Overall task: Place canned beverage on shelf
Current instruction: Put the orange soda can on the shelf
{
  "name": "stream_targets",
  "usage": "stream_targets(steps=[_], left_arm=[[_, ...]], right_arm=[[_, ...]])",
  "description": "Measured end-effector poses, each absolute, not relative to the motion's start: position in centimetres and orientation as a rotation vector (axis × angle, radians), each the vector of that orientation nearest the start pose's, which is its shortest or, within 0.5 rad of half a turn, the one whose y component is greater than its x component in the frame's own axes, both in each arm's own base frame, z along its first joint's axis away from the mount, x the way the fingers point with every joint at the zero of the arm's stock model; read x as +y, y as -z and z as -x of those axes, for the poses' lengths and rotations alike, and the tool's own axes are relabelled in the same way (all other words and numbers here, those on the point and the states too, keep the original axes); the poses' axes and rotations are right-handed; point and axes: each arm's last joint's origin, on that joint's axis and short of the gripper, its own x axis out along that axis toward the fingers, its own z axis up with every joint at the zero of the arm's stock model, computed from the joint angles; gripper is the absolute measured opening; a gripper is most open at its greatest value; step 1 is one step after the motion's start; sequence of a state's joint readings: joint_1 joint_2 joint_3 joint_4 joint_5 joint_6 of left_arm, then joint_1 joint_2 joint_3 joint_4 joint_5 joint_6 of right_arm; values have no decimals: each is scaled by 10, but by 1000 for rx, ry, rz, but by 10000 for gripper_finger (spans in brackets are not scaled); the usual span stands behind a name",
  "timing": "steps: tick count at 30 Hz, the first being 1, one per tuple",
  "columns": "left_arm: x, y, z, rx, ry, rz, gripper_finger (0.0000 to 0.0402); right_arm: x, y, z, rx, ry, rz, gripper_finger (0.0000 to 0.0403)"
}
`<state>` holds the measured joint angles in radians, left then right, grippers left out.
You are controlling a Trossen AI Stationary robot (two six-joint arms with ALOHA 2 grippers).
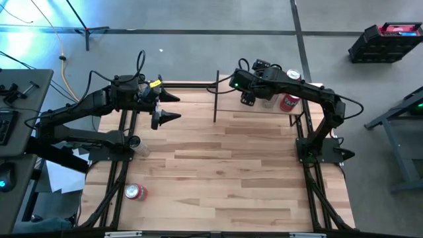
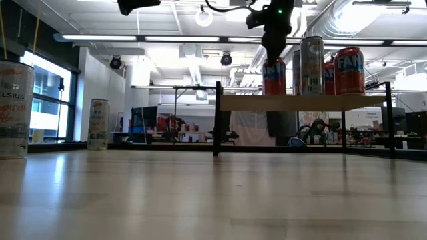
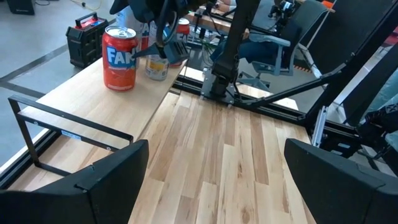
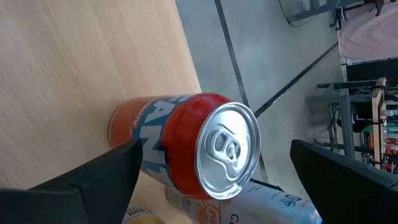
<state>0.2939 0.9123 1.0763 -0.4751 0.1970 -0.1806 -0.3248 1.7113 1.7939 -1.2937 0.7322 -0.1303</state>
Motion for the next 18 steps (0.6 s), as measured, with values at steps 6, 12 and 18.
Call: stream_targets(steps=[6, 12, 18], left_arm=[[47, -382, -176, 292, -123, 254, 365], [50, -385, -177, 252, -207, 232, 365], [53, -388, -178, 211, -281, 205, 365]], right_arm=[[-121, -361, -304, 1303, 841, 353, 394], [-103, -367, -308, 1261, 817, 413, 394], [-90, -384, -307, 1126, 815, 427, 394]])
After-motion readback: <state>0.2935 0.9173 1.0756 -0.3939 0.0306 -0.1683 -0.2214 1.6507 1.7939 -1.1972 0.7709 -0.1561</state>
